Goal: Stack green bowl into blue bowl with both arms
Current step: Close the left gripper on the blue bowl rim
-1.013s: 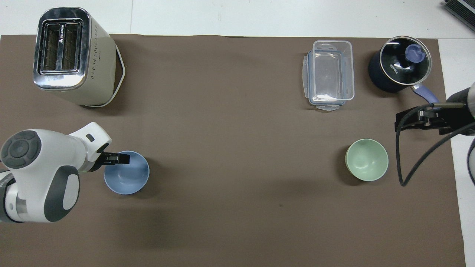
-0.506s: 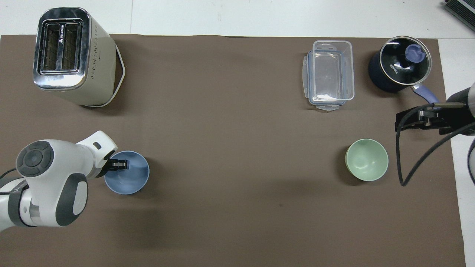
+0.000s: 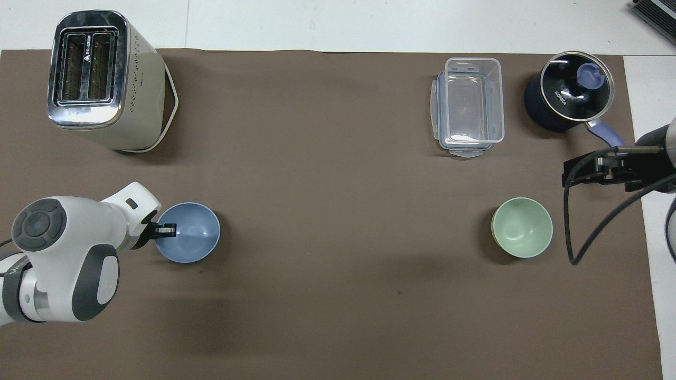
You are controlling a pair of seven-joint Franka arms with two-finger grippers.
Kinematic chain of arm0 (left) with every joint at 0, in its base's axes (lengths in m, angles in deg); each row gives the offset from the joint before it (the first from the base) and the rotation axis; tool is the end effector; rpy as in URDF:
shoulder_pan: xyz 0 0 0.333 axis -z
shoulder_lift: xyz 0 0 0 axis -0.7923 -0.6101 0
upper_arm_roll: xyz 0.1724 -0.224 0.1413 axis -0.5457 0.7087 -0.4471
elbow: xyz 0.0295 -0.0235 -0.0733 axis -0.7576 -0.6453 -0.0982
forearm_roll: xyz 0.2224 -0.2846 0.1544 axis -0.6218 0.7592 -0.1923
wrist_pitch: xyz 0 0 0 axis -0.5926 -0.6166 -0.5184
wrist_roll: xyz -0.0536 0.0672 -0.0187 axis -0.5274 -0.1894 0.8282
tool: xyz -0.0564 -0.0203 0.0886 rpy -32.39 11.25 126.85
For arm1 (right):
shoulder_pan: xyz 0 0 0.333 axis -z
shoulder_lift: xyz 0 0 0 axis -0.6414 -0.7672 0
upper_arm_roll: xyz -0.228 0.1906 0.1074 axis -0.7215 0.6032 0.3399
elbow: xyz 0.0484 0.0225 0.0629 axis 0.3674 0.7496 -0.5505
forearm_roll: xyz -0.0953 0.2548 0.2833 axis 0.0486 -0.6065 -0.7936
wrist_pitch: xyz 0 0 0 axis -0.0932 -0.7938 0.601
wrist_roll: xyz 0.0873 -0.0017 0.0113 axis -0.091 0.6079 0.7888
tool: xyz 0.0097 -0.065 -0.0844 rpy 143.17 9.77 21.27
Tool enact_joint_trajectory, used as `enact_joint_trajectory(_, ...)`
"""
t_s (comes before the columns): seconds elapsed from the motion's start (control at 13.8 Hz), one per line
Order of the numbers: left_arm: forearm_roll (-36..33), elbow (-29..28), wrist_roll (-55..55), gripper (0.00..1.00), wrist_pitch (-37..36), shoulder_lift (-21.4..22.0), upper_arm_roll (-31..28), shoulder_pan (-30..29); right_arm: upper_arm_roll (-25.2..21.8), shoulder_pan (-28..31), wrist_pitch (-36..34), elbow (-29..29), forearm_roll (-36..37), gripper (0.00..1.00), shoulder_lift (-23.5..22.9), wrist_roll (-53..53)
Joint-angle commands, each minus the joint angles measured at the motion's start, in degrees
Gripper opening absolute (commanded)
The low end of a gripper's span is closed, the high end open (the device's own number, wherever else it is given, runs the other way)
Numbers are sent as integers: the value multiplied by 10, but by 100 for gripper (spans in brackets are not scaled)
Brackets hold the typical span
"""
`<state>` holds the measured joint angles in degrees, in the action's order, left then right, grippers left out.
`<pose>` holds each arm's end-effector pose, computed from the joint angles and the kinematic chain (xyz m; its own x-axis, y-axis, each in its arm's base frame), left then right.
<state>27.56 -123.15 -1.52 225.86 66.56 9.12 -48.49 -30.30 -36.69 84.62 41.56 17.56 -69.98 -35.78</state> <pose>0.4805 -0.0570 0.3320 0.9989 -0.0385 0.0285 -0.0390 -0.9991 0.0164 0.5481 0.0198 0.6262 0.9949 -0.0942 -0.0355 -0.0932 -0.9952 0.0284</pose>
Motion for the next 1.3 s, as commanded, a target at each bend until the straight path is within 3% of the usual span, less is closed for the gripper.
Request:
enact_joint_trajectory(0.0, 3, 45, 3, 0, -55, -3, -3, -11, 2, 9, -1, 8, -14, 100, 7, 21)
enact_joint_trajectory(0.58, 19, 175, -3, 0, -202, 0, -4, -8, 2, 11, -1, 8, -14, 100, 8, 25)
enact_joint_trajectory(0.8, 37, 183, -6, 0, -203, -1, 1, 0, 2, 13, -1, 11, -14, 100, 8, 31)
enact_joint_trajectory(1.23, 61, 175, -95, 0, -170, 0, 1, 80, 2, 19, 3, 24, -14, 100, 16, 36)
